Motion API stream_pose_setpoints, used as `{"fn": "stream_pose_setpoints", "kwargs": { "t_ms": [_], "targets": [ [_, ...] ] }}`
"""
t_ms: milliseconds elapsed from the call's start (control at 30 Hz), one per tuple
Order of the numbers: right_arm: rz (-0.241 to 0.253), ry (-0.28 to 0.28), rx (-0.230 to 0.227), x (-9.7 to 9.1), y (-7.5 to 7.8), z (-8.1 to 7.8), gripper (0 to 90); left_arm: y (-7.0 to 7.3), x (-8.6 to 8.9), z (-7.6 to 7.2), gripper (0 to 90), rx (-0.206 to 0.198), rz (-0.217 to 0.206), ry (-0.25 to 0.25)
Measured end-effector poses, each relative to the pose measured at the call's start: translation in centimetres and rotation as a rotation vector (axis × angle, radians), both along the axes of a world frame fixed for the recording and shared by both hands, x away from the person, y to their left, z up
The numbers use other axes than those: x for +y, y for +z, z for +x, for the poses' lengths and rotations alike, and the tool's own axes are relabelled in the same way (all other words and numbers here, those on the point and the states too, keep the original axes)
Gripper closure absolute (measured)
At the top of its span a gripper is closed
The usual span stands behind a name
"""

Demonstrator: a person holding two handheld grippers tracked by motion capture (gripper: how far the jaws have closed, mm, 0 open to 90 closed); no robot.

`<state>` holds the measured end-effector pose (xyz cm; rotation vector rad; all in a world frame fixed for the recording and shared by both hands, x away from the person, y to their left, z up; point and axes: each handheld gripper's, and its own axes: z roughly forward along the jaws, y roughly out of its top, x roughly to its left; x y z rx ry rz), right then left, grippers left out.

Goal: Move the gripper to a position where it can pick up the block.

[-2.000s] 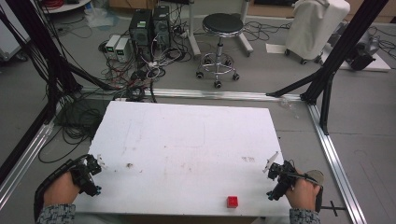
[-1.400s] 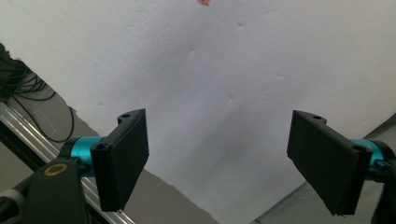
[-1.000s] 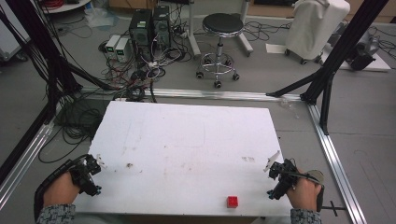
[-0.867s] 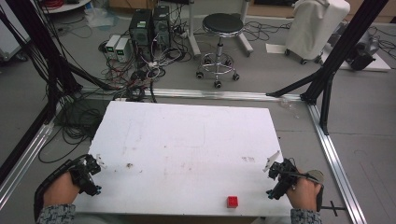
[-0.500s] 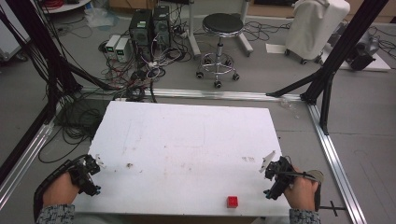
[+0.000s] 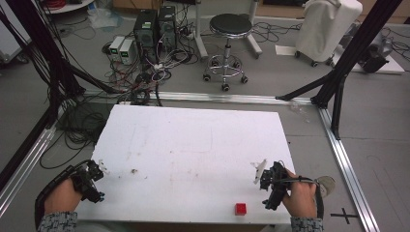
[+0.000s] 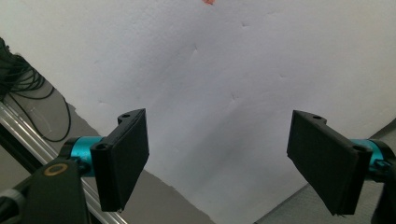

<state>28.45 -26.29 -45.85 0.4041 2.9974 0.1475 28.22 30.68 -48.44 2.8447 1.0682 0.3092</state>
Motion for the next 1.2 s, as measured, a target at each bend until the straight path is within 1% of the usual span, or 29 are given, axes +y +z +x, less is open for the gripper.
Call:
{"fn": "stream_pose_setpoints", "kwargs": {
  "t_ms": [33, 67, 100, 133, 267, 300, 433, 600, 667, 700, 767, 900, 933, 1000, 1033, 1067, 1133, 1200],
  "targets": [
    [0.000, 0.000, 0.000, 0.0, 0.0, 0.0, 2.6, 0.0, 0.0, 0.0, 21.0, -0.001, -0.003, 0.003],
    [-0.003, 0.024, 0.007, 0.9, -0.2, -0.1, 2.6, 0.0, 0.0, 0.0, 21.1, -0.001, -0.003, 0.003],
    [-0.003, 0.024, 0.007, 0.9, -0.2, -0.1, 2.6, 0.0, 0.0, 0.0, 21.1, -0.001, -0.003, 0.003],
    [-0.012, 0.054, 0.011, 1.9, -0.5, -0.2, 2.6, 0.0, 0.0, 0.0, 21.1, -0.003, -0.003, 0.005],
    [-0.028, 0.079, 0.027, 3.3, -1.0, -0.5, 2.6, 0.0, 0.1, 0.0, 21.0, -0.004, -0.005, 0.005],
    [-0.026, 0.095, 0.026, 3.6, -1.3, -0.6, 2.6, 0.0, 0.1, 0.0, 21.1, -0.004, -0.005, 0.005],
    [-0.049, 0.129, 0.040, 4.8, -2.1, -1.3, 2.6, 0.1, 0.2, 0.0, 21.1, -0.009, -0.005, 0.009],
    [-0.054, 0.165, 0.040, 5.8, -2.8, -1.9, 2.6, 0.0, 0.0, 0.0, 21.0, -0.012, -0.007, 0.007],
    [-0.055, 0.168, 0.041, 6.0, -3.0, -2.1, 2.6, 0.0, 0.0, 0.0, 21.1, -0.010, -0.010, 0.008],
    [-0.061, 0.185, 0.044, 6.6, -3.4, -2.4, 2.6, 0.0, -0.1, 0.0, 21.1, -0.009, -0.004, 0.002],
    [-0.068, 0.198, 0.053, 6.9, -3.8, -2.5, 2.6, 0.0, -0.1, 0.0, 21.1, -0.013, -0.009, 0.003],
    [-0.081, 0.203, 0.044, 7.1, -4.1, -2.7, 2.6, 0.0, -0.1, 0.0, 21.1, -0.016, -0.011, 0.008],
    [-0.085, 0.212, 0.038, 7.3, -4.3, -2.8, 2.6, -0.1, -0.1, 0.0, 21.1, -0.018, -0.015, 0.011],
    [-0.079, 0.219, 0.030, 7.5, -4.5, -2.8, 2.6, -0.1, -0.1, 0.0, 21.1, -0.018, -0.014, 0.011],
    [-0.085, 0.218, 0.034, 7.7, -4.6, -2.9, 2.6, 0.0, -0.1, 0.0, 21.1, -0.015, -0.010, 0.007],
    [-0.088, 0.228, 0.031, 7.8, -4.8, -2.8, 2.6, 0.0, -0.1, 0.0, 21.1, -0.015, -0.012, 0.007],
    [-0.086, 0.229, 0.032, 7.9, -4.9, -2.9, 2.6, 0.1, -0.1, 0.0, 21.1, -0.018, -0.010, 0.007],
    [-0.098, 0.234, 0.041, 8.1, -5.3, -3.0, 2.6, 0.1, 0.0, 0.0, 21.1, -0.018, -0.010, 0.008]
  ]
}}
